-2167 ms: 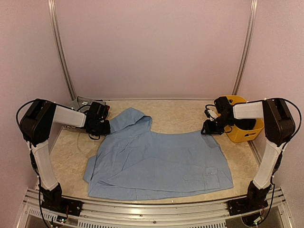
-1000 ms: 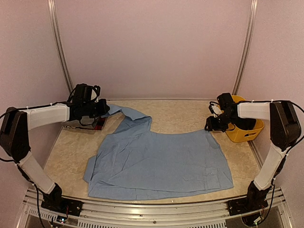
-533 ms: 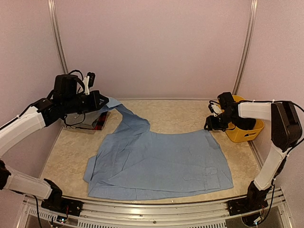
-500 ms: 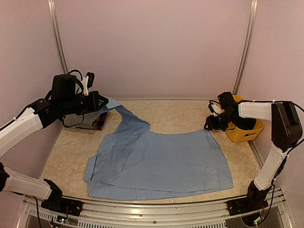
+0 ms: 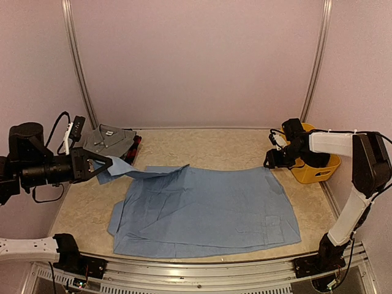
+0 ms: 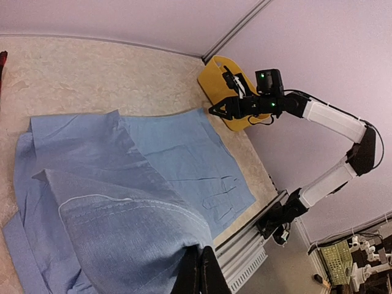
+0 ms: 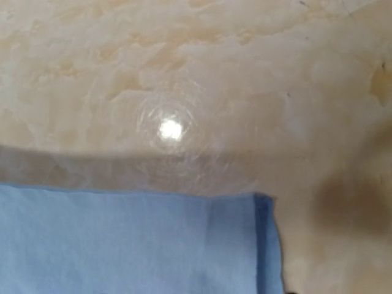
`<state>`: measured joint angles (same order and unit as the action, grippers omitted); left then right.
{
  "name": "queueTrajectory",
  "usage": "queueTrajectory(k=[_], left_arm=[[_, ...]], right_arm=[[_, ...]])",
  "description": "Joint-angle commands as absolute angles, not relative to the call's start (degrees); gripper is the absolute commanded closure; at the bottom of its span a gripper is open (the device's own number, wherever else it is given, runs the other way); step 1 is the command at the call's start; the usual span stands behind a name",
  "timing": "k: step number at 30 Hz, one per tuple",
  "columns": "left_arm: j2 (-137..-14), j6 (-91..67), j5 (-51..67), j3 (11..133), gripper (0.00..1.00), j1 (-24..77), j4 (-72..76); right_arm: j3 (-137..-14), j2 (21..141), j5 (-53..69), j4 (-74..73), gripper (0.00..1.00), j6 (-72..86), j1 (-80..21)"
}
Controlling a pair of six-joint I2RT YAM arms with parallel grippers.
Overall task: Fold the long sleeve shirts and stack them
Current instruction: Pick up the 1/3-folded shirt from the center of the board.
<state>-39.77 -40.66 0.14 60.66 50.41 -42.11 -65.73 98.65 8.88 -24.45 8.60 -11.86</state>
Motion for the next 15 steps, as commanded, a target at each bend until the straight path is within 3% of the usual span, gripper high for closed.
queueTrajectory(k=[1,15], left_arm=[[-32.82,-42.99,3.57,56.36,1.0,51.42,-43.02],[-21.39,-32.66,10.33,60.14,1.0,51.33,-39.04]], right_arm=[[-65.73,97.69,10.4,-24.83,0.43,8.14,-11.3],[-67.85,97.41,10.51,-29.62,0.43,8.67,-11.22]])
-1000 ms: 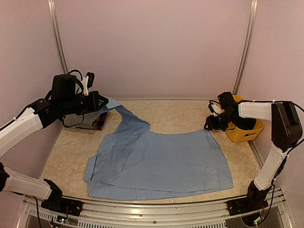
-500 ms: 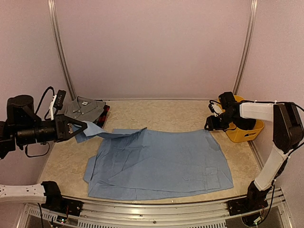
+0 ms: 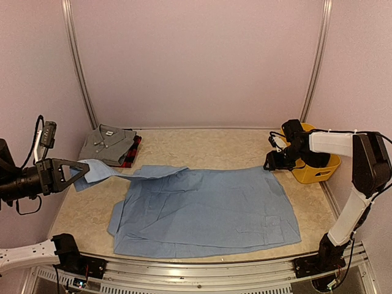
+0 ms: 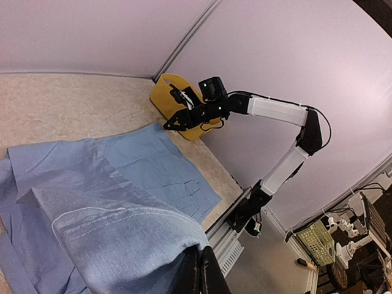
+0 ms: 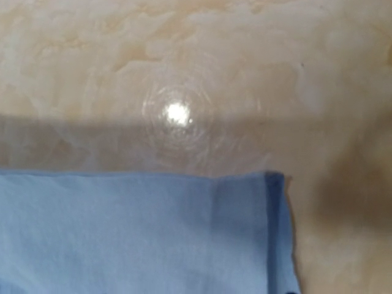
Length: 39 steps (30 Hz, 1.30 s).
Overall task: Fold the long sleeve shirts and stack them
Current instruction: Pick up the 1/3-folded shirt from the center of the board, then fold the 1/3-folded shirt at the center of the board.
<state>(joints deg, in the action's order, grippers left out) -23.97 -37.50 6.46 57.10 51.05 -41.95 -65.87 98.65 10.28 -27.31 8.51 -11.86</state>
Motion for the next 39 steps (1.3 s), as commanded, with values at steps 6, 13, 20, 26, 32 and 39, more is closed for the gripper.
queueTrajectory(k=[6,13,20,26,32,39], left_arm=[[-21.7,-29.44,17.24,59.45,1.0,51.28,-38.5],[-21.86,-26.59,20.62,60.14,1.0,51.24,-38.95],[-23.41,-25.48,20.26,61.22,1.0,51.24,-40.53],[-23.51,-24.77,19.84,60.08,1.0,51.24,-40.87],[-23.34,-24.63,18.21,61.43,1.0,51.24,-39.41],[-25.78,-23.78,16.81,63.8,1.0,51.31,-38.74]], right_arm=[[-69.21,95.51,9.46,-31.18,0.43,9.11,-11.28],[-72.62,94.56,9.95,-31.77,0.43,9.36,-11.26],[-75.98,98.84,13.09,-32.64,0.35,6.44,-11.3],[-80.41,105.37,16.04,-33.12,0.33,6.37,-11.31],[-80.77,108.15,17.49,-35.4,0.42,7.62,-11.63],[-69.61,100.06,16.16,-35.1,0.48,9.23,-13.37]])
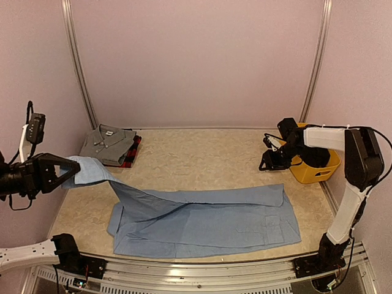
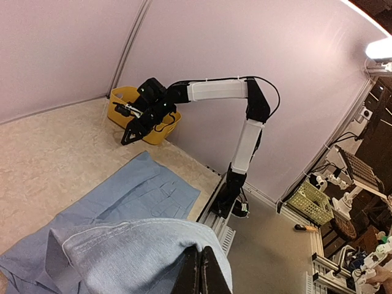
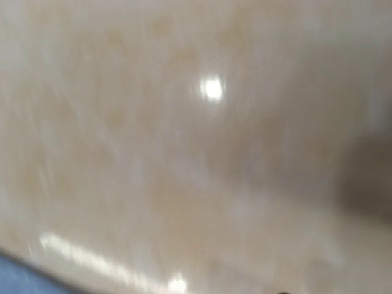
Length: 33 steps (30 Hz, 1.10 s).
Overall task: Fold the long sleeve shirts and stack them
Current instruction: Fold the 1/3-folded shirt at the center of the board.
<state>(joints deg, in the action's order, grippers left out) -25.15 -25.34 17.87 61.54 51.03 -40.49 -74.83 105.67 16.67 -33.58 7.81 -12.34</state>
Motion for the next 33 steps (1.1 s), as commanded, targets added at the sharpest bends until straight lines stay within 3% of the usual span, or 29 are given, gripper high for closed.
queueTrajectory(k=[1,17,33], left_arm=[[-26.13,-23.63,16.79,63.73,1.0,51.25,-38.75],[-32.98,-19.35,19.85,62.82,1.0,51.33,-36.84],[-51.24,-16.8,9.62,64.73,1.0,51.11,-36.31]], right_arm=[[-67.95,98.94,15.97,-34.95,0.48,9.49,-13.69],[-52.36,91.18,14.89,-30.99,0.49,12.64,-17.49],[-55.89,90.49,12.1,-31.77,0.46,10.51,-17.71]])
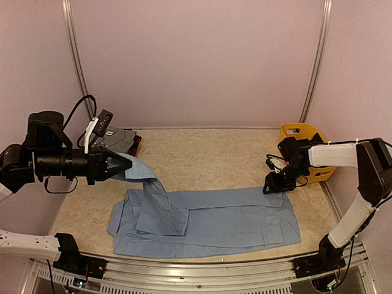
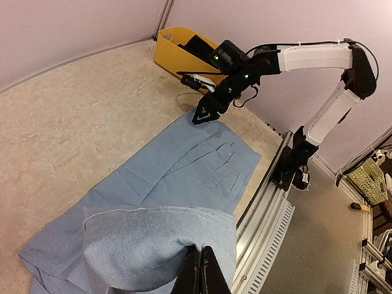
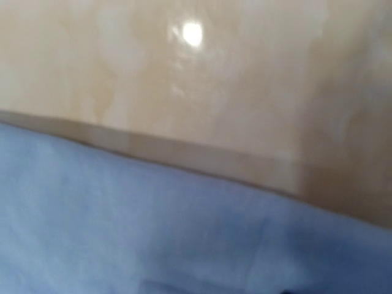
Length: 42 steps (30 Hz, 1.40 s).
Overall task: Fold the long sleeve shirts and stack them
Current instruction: Fold the 1/3-folded shirt at the center of the board.
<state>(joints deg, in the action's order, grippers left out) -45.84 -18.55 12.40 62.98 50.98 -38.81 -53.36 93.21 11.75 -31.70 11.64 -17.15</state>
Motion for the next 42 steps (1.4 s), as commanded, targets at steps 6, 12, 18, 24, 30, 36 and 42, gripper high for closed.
queueTrajectory(k=[6,12,18,24,30,36,42], left_arm=[[-65.15,-16.35,13.07,66.47,1.0,50.09,-30.58],[-79.73,-15.21,16.36,71.29,1.0,50.08,-27.42],[-90.2,-13.95,20.38,74.86,0.95,50.05,-24.3],[-95.52,-12.29,20.52,77.75,0.57,50.01,-18.77],[-90.91,-14.07,17.53,73.45,0.26,46.99,-12.65],[-79.06,-21.23,9.04,59.65,0.12,40.19,-9.93],[-66.67,-25.46,4.8,52.09,0.03,33.01,-12.32]], right_arm=[[-57.3,87.48,12.97,-32.67,0.45,9.72,-18.1],[-56.73,84.07,16.07,-32.57,0.45,8.9,-18.21],[-54.81,79.18,18.7,-30.03,0.44,8.81,-20.3],[-54.7,75.77,18.39,-30.2,0.44,9.9,-21.02],[-54.95,74.18,16.65,-29.78,0.44,11.1,-26.11],[-58.36,78.55,9.19,-26.61,0.37,12.37,-39.54],[-64.75,90.22,2.12,-24.25,0.33,11.65,-50.73]])
